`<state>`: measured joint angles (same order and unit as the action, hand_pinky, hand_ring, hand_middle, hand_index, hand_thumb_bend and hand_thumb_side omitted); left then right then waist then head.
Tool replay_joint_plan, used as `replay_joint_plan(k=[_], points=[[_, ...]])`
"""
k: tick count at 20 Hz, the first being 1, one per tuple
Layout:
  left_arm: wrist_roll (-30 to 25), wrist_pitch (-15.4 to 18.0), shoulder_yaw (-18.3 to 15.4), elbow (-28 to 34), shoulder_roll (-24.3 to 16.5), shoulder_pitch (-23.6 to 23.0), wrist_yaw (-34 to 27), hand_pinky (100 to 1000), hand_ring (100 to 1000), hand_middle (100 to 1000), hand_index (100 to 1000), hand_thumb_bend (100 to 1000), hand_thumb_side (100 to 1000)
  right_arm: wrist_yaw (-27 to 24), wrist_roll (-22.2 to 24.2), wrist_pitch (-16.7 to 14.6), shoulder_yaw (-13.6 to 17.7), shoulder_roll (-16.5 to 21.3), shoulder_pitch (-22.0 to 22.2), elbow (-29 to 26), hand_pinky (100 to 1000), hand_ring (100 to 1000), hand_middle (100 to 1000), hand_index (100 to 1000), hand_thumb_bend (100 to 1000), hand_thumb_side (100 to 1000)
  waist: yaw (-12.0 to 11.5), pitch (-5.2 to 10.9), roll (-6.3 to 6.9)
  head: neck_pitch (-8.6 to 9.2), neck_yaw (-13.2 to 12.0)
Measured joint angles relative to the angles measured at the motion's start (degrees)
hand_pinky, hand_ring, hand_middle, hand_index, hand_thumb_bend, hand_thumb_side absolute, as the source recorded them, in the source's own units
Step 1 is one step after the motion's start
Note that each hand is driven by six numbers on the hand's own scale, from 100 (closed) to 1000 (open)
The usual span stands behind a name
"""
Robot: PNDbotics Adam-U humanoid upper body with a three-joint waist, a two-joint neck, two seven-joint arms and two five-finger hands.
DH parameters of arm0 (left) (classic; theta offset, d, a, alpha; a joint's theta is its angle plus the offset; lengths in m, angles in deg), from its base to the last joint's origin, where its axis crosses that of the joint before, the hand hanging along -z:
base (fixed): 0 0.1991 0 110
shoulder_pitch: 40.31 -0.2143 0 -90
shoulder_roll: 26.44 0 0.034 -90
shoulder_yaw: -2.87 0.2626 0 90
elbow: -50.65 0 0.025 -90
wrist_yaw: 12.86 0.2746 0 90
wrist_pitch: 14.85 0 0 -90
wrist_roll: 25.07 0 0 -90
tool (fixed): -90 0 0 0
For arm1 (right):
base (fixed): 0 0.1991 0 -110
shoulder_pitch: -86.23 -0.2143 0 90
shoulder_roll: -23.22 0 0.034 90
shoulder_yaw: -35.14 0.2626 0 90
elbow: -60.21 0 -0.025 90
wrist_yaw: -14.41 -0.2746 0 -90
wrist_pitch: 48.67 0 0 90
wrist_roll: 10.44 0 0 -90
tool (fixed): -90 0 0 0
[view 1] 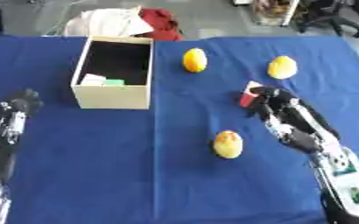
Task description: Pick up objects on the table and place them in the box.
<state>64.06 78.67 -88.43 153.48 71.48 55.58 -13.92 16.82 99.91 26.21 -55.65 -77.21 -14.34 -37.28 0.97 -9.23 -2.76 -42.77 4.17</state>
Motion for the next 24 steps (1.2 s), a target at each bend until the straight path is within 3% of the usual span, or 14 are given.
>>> replay_joint_plan(k=[9,12,14,18,24], points=[[0.0,0.0,0.0,0.0,0.0,0.0,0.0,883,783,758,826,100,649,0.0,0.1,-0.1,0.0,0.0,0.0,0.0,700,597,601,833,100,500,0.0,0.0,0.0,0.04,0.0],[0.0,0.0,0.0,0.0,0.0,0.0,0.0,883,783,759,826,100,651,0.4,0.4,-0.3,0.0,0.3,-0.1,0.0,717,631,644,863,100,513,0.0,0.0,0.0,0.04,0.0],[0.0,0.0,0.0,0.0,0.0,0.0,0.0,883,783,758,826,100,650,1.5,0.9,-0.8,0.0,0.9,-0.8,0.0,739,671,702,893,100,472,0.0,0.04,0.0,0.04,0.0],[0.0,0.0,0.0,0.0,0.0,-0.3,0.0,883,783,758,826,100,651,5.7,2.9,-2.8,0.0,3.8,-3.6,0.0,800,777,812,949,100,448,-0.3,0.35,0.0,0.03,0.0],[0.0,0.0,0.0,0.0,0.0,-0.4,0.0,883,783,758,826,100,651,13.3,3.0,-6.6,-0.9,10.4,-8.1,1.2,849,850,877,1000,100,344,-0.6,0.63,0.0,0.01,0.0]])
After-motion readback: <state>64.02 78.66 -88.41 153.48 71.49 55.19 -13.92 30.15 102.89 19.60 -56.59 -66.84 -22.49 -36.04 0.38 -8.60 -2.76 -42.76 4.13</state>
